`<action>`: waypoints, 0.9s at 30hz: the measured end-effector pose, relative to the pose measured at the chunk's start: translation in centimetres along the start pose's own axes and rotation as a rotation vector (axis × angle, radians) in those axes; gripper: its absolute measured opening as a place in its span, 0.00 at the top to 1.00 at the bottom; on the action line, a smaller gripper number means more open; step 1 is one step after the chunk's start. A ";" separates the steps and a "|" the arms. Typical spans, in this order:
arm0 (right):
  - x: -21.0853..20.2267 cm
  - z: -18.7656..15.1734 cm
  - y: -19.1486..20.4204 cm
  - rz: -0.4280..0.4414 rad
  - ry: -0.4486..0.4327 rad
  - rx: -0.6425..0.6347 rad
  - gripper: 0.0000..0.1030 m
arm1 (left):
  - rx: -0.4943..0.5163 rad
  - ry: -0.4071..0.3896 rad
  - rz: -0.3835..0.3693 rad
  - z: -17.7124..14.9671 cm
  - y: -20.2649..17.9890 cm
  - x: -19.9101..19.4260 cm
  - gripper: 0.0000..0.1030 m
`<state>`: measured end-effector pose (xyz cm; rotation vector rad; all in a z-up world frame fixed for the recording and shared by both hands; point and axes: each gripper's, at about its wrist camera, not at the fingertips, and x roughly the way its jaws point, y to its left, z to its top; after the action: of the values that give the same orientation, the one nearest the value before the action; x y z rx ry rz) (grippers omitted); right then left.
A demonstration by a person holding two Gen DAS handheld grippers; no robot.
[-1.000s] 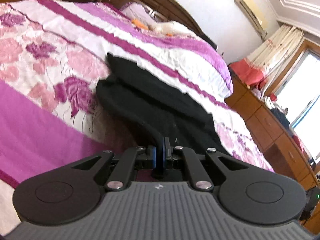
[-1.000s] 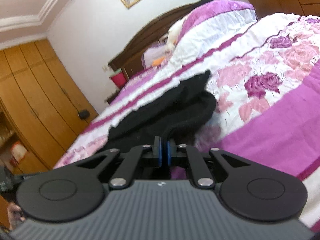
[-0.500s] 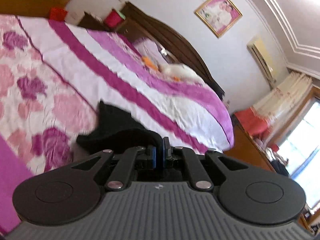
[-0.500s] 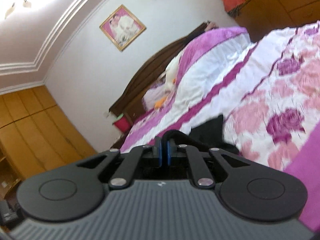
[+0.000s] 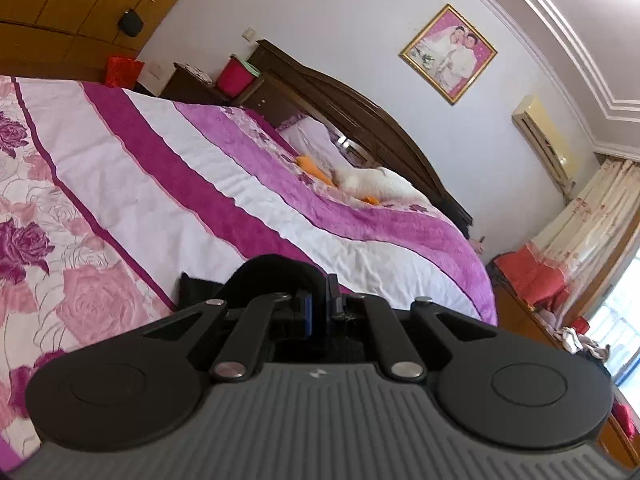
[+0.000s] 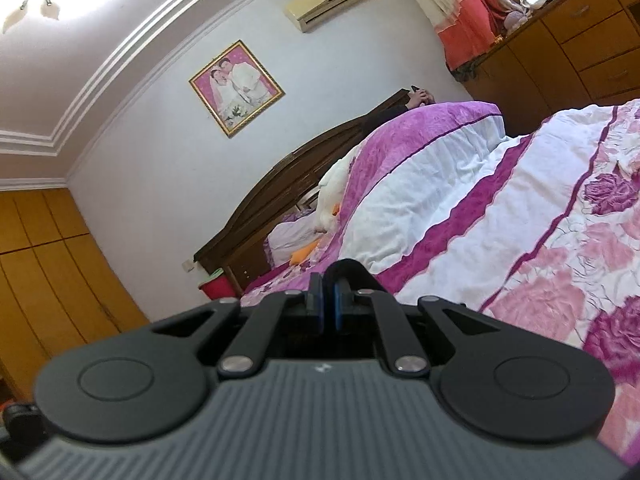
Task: Fold small clothes
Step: 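Lift the hem and fold it over toward the collar with both grippers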
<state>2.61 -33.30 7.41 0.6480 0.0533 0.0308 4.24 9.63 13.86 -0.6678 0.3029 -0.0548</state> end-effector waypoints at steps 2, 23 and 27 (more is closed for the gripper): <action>1.2 0.0 0.0 0.000 -0.005 -0.011 0.92 | 0.005 -0.003 0.008 0.4 0.2 1.3 0.94; 15.5 -4.8 -3.3 -0.136 0.084 -0.197 0.92 | 0.171 0.102 0.143 -3.1 3.5 20.9 0.94; 17.9 -6.5 -4.2 -0.183 0.139 -0.242 0.92 | 0.183 0.165 0.189 -4.2 5.1 24.8 0.94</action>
<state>20.14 -31.97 -1.01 0.3967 0.2394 -0.0933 26.45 7.42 1.15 -0.4519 0.5127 0.0426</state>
